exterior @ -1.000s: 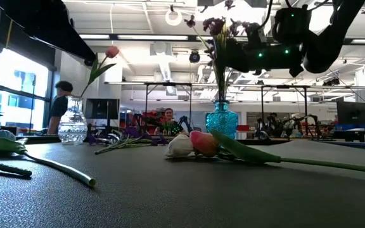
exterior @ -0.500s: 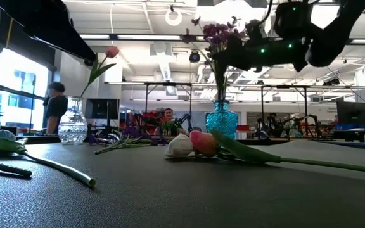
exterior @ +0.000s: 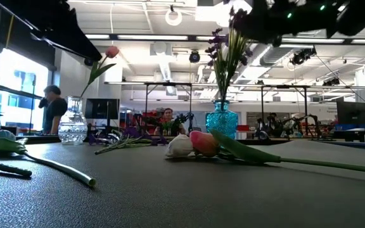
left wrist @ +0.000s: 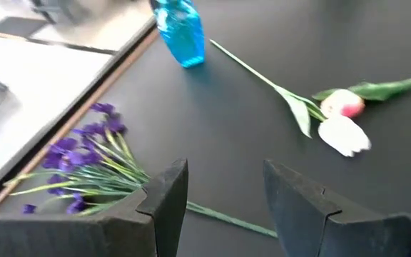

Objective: Sort flowers into vase by color
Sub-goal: Put the pink flower into the blue vase

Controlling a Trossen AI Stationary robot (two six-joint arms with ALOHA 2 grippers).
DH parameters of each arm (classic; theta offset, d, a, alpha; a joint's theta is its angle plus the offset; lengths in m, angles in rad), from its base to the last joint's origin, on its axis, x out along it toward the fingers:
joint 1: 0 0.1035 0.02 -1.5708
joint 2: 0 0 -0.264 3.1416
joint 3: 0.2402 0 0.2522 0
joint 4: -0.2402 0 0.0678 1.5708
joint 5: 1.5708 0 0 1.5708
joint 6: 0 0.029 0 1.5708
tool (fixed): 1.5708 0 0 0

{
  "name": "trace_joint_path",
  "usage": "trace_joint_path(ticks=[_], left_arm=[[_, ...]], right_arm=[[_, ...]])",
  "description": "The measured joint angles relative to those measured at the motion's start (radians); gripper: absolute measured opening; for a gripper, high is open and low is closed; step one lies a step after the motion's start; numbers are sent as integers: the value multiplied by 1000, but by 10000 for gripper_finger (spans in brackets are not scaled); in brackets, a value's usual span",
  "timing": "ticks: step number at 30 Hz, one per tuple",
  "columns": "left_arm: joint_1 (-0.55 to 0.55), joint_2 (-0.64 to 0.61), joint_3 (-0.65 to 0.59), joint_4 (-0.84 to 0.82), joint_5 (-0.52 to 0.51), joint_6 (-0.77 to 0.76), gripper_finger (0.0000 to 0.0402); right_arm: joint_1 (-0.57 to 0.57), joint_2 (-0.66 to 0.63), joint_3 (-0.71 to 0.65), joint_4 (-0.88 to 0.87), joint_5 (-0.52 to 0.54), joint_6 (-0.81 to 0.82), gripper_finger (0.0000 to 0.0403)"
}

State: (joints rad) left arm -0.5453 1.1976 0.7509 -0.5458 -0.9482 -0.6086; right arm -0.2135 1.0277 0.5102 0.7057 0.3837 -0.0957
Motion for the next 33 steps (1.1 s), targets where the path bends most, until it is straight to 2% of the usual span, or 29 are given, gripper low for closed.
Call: trace_joint_path(ticks=[6,9,12,17,20,22,28,33], left_arm=[[3,0,0,-2,-156,-22,167],[3,0,0,-3,-161,-26,167],[11,0,0,-11,-152,-29,167],[63,0,0,-8,-95,-55,167],[137,0,0,-15,-62,-154,167],[196,0,0,-18,-5,-171,167],[337,0,0,-11,224,-110,167],[351,0,13,-8,260,-47,167]], right_arm=[[136,-145,1,-136,9,12,227],[235,-173,1,-236,10,25,216],[337,-182,1,-371,43,106,205],[489,-150,1,-578,70,353,188],[567,-103,1,-661,71,532,181],[614,-59,1,-677,80,604,177],[699,82,1,-679,182,637,177],[702,139,1,-639,317,616,177]])
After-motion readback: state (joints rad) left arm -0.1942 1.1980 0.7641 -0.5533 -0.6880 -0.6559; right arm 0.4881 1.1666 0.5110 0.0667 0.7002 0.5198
